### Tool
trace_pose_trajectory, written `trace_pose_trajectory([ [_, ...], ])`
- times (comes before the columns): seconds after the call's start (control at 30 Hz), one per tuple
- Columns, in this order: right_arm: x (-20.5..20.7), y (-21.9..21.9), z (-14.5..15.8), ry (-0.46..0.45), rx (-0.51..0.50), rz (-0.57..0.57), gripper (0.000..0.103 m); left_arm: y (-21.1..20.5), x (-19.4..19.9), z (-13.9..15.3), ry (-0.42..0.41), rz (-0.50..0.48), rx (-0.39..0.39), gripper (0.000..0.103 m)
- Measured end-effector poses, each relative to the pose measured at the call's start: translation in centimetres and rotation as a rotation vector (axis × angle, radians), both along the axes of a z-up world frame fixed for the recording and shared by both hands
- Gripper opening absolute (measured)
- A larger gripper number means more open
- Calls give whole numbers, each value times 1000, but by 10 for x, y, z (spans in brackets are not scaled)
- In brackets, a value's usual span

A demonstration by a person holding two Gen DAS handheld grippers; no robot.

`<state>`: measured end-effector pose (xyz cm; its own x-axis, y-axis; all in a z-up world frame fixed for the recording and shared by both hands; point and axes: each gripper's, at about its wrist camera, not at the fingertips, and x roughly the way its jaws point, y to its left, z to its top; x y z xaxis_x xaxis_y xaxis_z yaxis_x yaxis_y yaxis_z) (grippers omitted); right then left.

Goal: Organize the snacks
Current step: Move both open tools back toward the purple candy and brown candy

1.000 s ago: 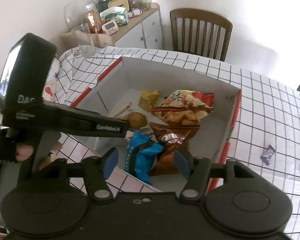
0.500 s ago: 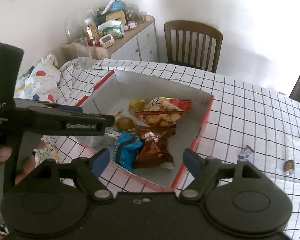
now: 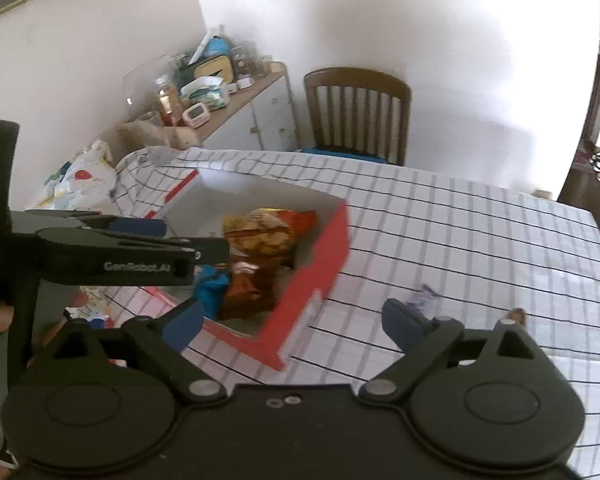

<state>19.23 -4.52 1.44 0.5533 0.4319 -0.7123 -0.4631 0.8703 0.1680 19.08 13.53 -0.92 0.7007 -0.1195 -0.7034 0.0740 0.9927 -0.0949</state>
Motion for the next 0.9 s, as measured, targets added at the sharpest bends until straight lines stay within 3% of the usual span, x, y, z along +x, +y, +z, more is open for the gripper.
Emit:
trace_pose_trajectory([
  [0.5,13,-138,-20,-9,-2,-182,103,-99,26,-35,59,-100,12,81],
  [0.9,55,-189,-57,62,4,-301,103,-128,63,-81,103,-126,-9,89],
])
